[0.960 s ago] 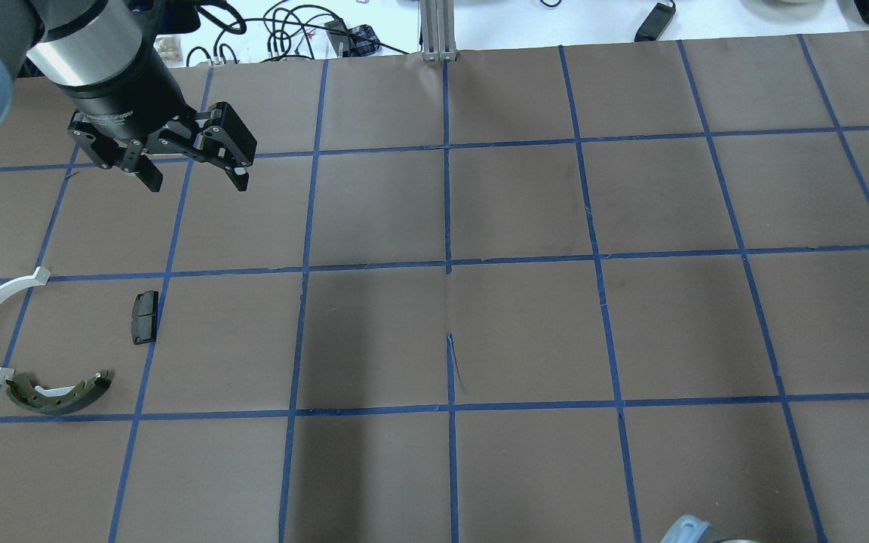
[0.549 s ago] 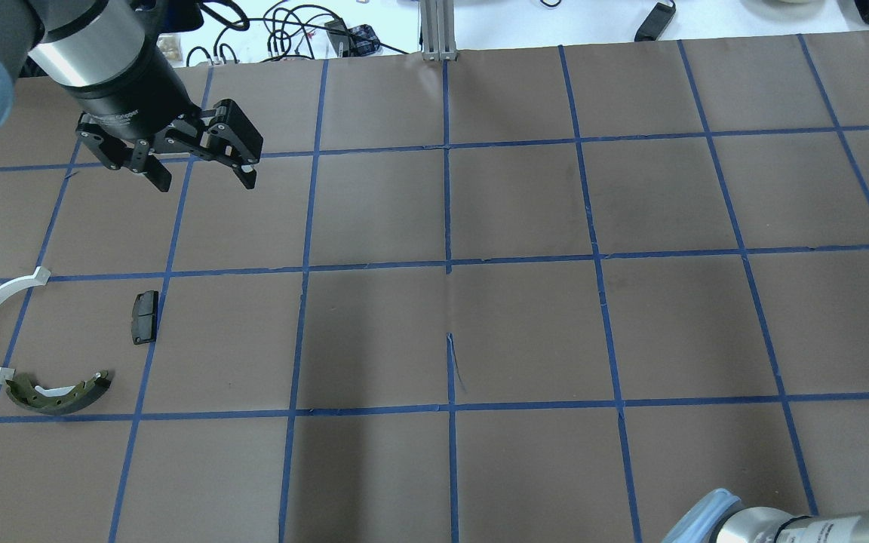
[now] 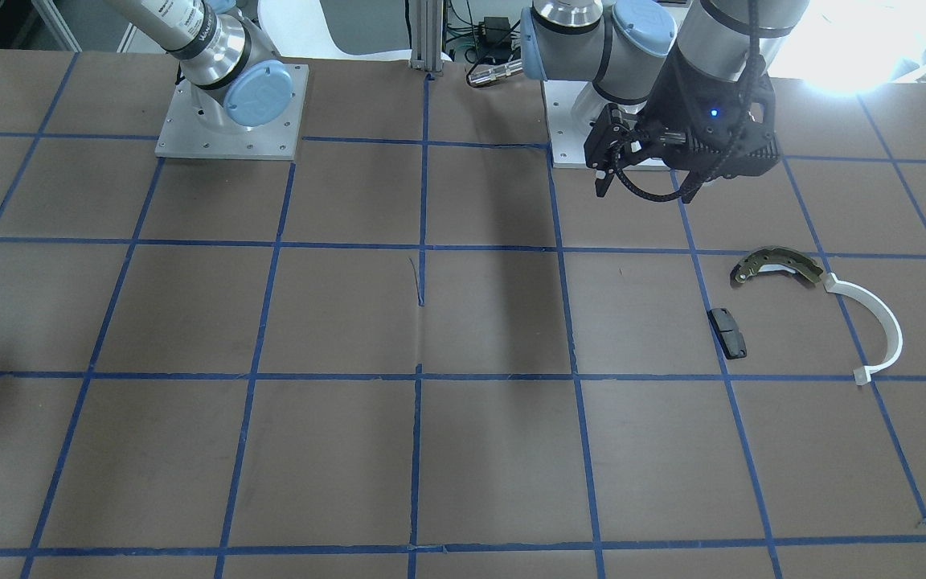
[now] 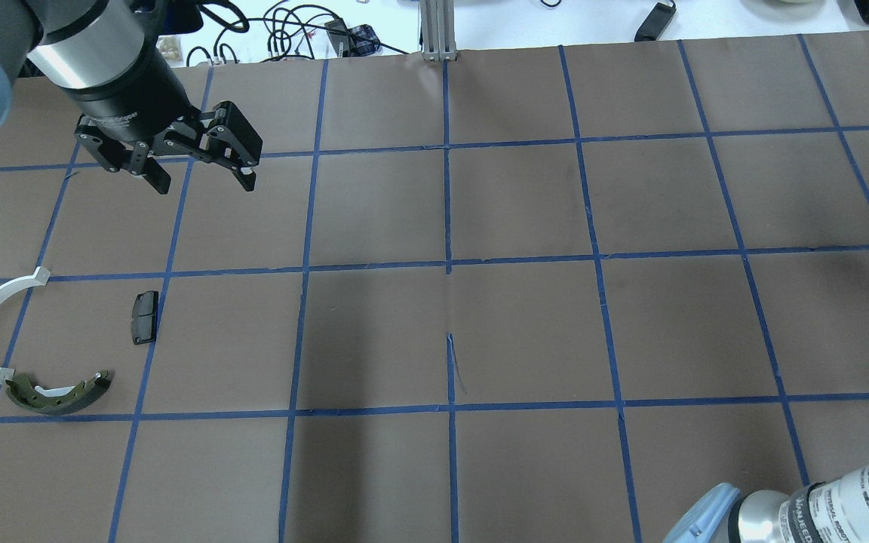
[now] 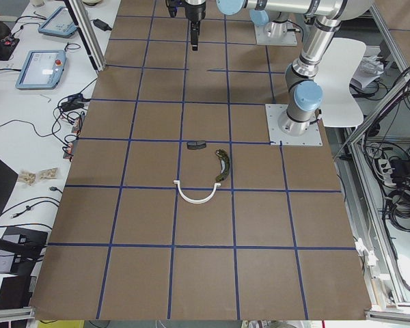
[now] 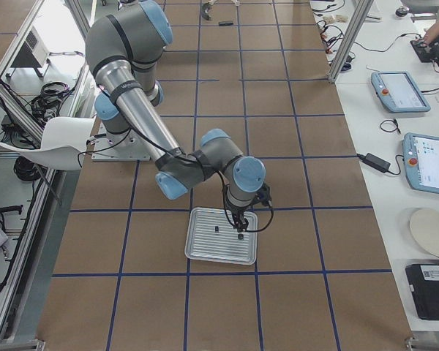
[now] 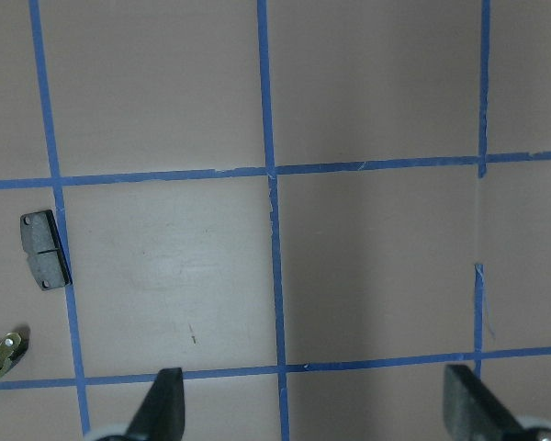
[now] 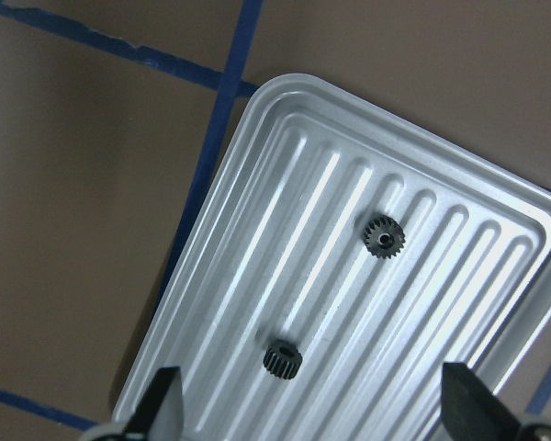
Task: Place bearing gear from tray to pile
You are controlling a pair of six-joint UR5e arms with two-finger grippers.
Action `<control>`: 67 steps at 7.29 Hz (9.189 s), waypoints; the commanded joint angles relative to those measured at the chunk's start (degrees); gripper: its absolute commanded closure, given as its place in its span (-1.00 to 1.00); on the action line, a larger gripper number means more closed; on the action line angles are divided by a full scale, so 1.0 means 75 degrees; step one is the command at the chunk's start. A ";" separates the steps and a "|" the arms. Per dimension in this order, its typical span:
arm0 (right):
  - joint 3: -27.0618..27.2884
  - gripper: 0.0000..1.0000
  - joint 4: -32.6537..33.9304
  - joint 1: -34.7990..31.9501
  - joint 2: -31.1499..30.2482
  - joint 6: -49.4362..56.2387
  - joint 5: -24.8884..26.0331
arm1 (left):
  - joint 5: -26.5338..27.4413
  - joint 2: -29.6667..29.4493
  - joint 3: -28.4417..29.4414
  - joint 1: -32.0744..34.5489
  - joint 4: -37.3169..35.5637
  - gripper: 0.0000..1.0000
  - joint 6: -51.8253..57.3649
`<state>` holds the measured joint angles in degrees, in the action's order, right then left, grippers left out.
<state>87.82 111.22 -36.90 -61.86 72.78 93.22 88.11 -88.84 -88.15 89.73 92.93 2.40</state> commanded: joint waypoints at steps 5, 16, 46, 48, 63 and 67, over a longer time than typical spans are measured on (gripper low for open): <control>0.1285 -0.79 0.1507 0.0420 0.0291 0.0420 0.0086 | -0.0018 0.0080 -0.0233 0.0000 -0.0027 -1.00 -0.0003; 0.1556 1.00 -0.0405 -0.0780 -0.1742 -0.1785 0.0895 | -0.0006 0.0115 -0.0317 0.0000 -0.0040 -1.00 0.0067; 0.0865 -1.00 0.0150 -0.1424 -0.1662 -0.3164 0.0391 | 0.0296 -0.4451 -0.0318 0.3162 -0.4971 -1.00 -0.3400; 0.0876 -1.00 0.1327 -0.0462 -0.0535 -0.1894 -0.0143 | 0.0369 -0.5038 0.0021 0.3281 -0.5266 -1.00 -0.4486; 0.0724 0.27 0.2831 0.0163 0.0853 -0.0798 -0.0652 | -0.0258 -0.4776 0.0715 0.2129 -0.3598 1.00 -0.3348; 0.0724 0.87 0.2808 0.0163 0.0783 -0.0891 -0.0594 | 0.0661 -0.3075 -0.1352 -0.0391 -0.3317 1.00 0.0991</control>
<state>93.25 132.50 -35.68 -55.71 66.76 88.53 90.99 -115.28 -91.91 93.08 70.03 -1.54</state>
